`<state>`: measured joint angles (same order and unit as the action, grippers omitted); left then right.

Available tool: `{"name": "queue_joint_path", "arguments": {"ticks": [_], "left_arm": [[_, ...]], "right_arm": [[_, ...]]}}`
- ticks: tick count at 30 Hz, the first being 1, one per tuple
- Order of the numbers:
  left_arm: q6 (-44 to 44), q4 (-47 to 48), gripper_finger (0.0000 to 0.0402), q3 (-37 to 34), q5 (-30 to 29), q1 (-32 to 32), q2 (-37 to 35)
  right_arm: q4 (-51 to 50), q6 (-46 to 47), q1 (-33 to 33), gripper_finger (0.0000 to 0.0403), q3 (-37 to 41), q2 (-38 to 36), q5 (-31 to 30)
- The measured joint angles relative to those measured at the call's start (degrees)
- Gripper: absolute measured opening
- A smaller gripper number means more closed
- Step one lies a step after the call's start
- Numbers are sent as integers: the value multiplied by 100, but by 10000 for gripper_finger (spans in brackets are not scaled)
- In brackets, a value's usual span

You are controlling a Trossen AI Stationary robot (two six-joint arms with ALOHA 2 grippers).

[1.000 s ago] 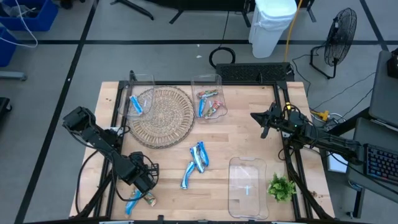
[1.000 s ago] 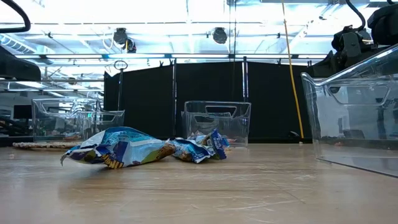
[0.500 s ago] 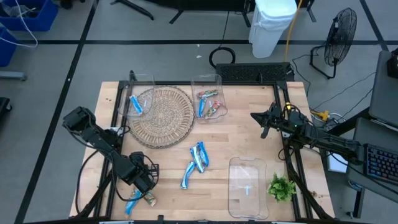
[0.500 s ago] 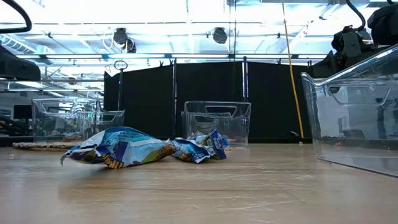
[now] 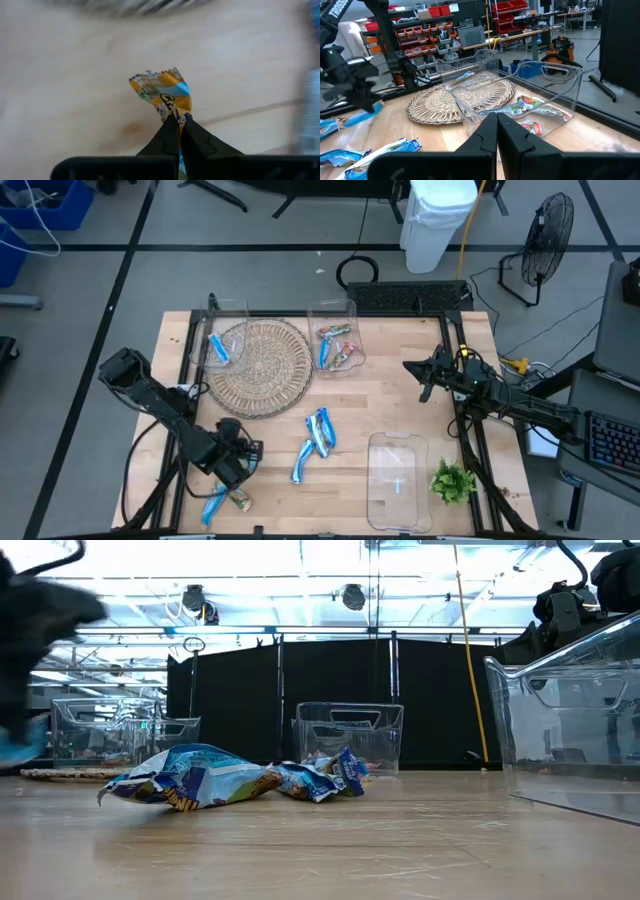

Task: Pick and place Granola Bars by type
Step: Put the yellow granola bar into the top left transparent bin

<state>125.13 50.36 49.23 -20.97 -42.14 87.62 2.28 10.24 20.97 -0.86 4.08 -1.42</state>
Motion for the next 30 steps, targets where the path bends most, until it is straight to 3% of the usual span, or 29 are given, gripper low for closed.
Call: {"name": "queue_joint_path", "arguments": {"ticks": [8, 15, 21, 30], "left_arm": [[-1965, -113, 5, 0, -1453, 449, -732], [-3929, -120, 5, 1, -2376, 1001, -1242], [-5921, -747, 4, 0, -2095, 1851, -1359], [-9495, -2921, 4, 0, -1224, 3229, -1367]], "right_arm": [[1, 0, 0, 0, 0, 0, 1], [0, 0, -1, 0, 0, 0, 0], [1, 0, -2, 0, 0, 1, 1], [0, 0, -1, 0, 0, 1, 0]]}}
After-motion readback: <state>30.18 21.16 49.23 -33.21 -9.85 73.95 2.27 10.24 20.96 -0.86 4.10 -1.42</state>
